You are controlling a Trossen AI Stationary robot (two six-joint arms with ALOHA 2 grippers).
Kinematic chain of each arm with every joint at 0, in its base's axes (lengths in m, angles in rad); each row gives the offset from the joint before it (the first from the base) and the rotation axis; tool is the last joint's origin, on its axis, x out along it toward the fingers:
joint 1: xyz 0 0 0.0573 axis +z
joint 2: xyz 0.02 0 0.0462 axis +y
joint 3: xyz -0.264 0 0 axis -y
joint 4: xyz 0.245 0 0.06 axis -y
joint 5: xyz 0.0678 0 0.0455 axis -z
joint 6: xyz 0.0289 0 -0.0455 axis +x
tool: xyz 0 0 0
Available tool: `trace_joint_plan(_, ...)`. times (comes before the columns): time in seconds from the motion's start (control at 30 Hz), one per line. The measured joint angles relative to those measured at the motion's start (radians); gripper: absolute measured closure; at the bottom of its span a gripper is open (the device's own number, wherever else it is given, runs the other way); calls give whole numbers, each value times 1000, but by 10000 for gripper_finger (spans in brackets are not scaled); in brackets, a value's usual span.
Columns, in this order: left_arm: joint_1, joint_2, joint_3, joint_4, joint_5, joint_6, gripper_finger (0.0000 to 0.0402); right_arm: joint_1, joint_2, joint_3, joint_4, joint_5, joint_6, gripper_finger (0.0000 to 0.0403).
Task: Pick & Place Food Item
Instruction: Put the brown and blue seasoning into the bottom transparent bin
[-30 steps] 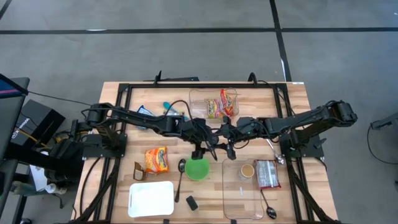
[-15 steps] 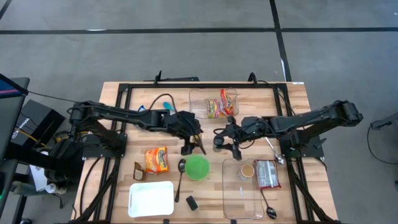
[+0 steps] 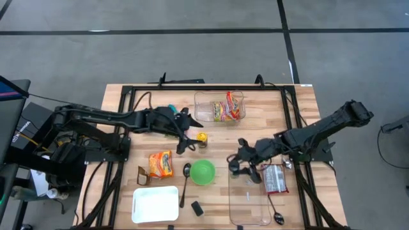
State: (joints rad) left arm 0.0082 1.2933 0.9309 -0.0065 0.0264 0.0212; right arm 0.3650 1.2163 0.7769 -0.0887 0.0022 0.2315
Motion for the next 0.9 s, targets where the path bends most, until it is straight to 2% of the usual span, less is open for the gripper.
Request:
trace_joint_plan(0.23, 0, -64, -78, 85, 0, 0, 97, 105, 0, 0, -53, 166, 84, 203)
trace_joint_plan(0.43, 0, -62, -96, 114, 0, 0, 97, 171, 0, 0, -99, 303, 157, 203)
trace_joint_plan(0.63, 0, -58, -97, 114, 0, 0, 96, 213, 22, 0, -100, 366, 198, 202)
trace_joint_plan(0.9, 0, -58, -97, 114, 0, 0, 99, 250, 128, -1, -60, 370, 276, 202)
